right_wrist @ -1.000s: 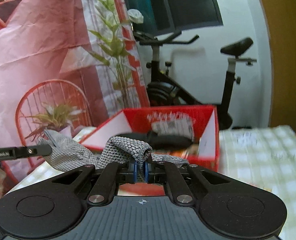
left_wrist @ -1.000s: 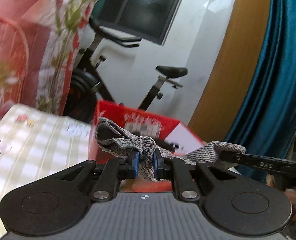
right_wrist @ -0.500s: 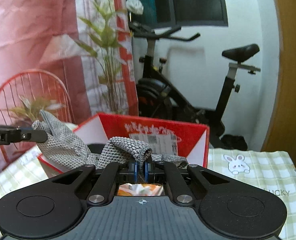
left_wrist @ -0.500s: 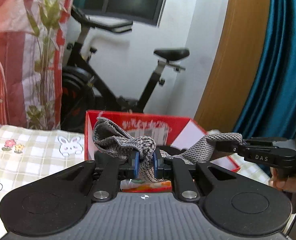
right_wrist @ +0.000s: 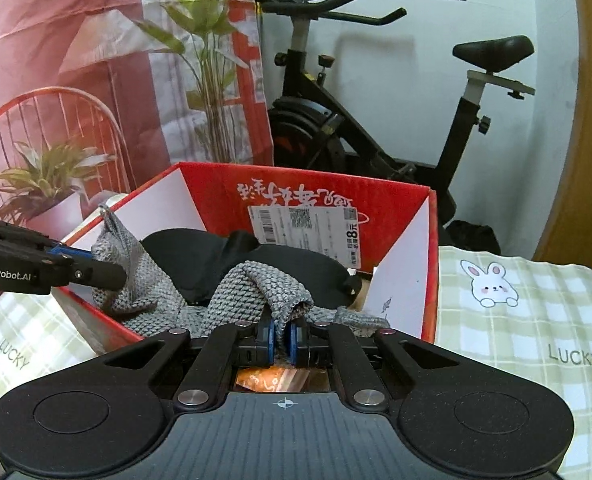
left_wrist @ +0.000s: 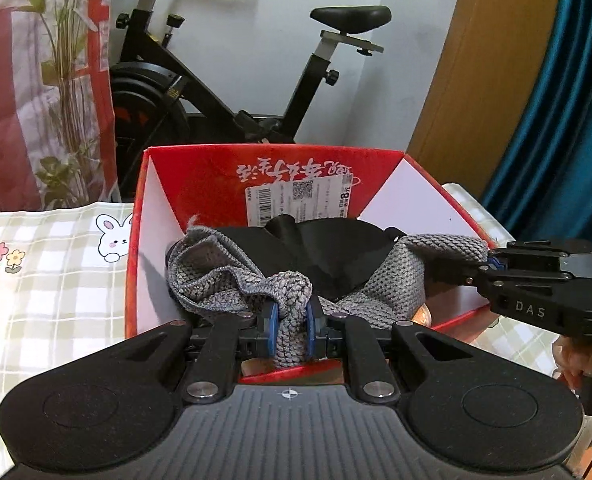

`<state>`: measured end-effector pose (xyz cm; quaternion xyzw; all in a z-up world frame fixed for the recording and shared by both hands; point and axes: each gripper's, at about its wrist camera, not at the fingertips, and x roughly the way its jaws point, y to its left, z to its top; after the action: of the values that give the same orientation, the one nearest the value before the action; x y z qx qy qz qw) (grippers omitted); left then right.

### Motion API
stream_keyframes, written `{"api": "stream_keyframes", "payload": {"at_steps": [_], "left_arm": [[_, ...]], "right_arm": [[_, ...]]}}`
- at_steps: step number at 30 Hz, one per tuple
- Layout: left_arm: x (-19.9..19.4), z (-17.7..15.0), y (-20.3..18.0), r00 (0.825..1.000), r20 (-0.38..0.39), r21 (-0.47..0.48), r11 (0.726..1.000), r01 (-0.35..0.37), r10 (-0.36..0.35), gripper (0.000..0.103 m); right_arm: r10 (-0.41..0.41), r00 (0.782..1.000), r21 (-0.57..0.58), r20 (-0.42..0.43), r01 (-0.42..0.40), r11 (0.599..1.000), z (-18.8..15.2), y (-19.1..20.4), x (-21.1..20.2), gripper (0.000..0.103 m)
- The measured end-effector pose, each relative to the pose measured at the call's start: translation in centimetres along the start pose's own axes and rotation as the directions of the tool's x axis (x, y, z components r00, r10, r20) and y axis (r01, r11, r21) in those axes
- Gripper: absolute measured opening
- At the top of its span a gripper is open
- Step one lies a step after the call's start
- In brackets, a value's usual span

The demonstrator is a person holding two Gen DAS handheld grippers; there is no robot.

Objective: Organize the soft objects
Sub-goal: 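Lower the grey glove into the box and open both tools, then move both tools back to the black work glove beside the box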

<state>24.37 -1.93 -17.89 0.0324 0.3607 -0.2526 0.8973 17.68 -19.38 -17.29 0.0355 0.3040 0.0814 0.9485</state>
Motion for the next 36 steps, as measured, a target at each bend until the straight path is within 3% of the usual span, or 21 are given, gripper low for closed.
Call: {"api": "stream_keyframes", "payload": {"at_steps": [4, 5, 6, 8, 12, 16, 18, 26, 36], "left_arm": [[-0.3, -0.1, -0.3, 1.0, 0.019, 0.014, 1.0, -0.014, 0.014, 0.023], [-0.3, 0.0, -0.5, 0.999, 0.026, 0.022, 1.0, -0.021, 0.021, 0.033], [-0.5, -0.1, -0.7, 0.999, 0.033, 0.03, 0.999, -0.034, 0.033, 0.05], [-1.1, -0.2, -1.0, 0.997, 0.06, 0.036, 0.998, -0.053, 0.051, 0.074], [-2.3, -0.4, -2.0, 0.989, 0.116, 0.034, 0.995, -0.091, 0.087, 0.1], [-2.9, -0.5, -2.7, 0.982, 0.113, 0.028, 0.988, -0.152, 0.148, 0.103], [-3.3, -0.5, -2.9, 0.976, 0.114, 0.03, 0.981, -0.192, 0.188, 0.103], [-5.0, -0.7, -3.4, 0.962, 0.132, 0.027, 0.969, -0.245, 0.24, 0.103], [-7.2, -3.6, -3.6, 0.96, 0.142, -0.022, 0.97, -0.242, 0.243, 0.103]], "right_arm": [[-0.009, 1.0, -0.008, 0.014, 0.01, 1.0, 0.1, 0.0, -0.2, 0.024], [-0.013, 1.0, -0.014, 0.024, 0.014, 1.0, 0.1, 0.0, -0.4, 0.026], [-0.021, 0.999, -0.02, 0.034, 0.021, 1.0, 0.1, 0.1, -0.6, 0.031], [-0.043, 0.998, -0.021, 0.048, 0.044, 0.999, 0.1, 0.1, -0.9, 0.045], [-0.063, 0.995, -0.02, 0.073, 0.064, 0.998, 0.1, 0.4, -1.5, 0.071], [-0.075, 0.991, -0.028, 0.113, 0.078, 0.997, 0.2, 0.7, -2.5, 0.098], [-0.086, 0.988, -0.02, 0.132, 0.089, 0.996, 0.3, 0.8, -3.1, 0.102], [-0.094, 0.984, -0.031, 0.15, 0.1, 0.994, 0.1, 2.0, -4.6, 0.103], [-0.076, 0.987, -0.062, 0.14, 0.085, 0.994, -2.1, 4.0, -6.5, 0.103]]}}
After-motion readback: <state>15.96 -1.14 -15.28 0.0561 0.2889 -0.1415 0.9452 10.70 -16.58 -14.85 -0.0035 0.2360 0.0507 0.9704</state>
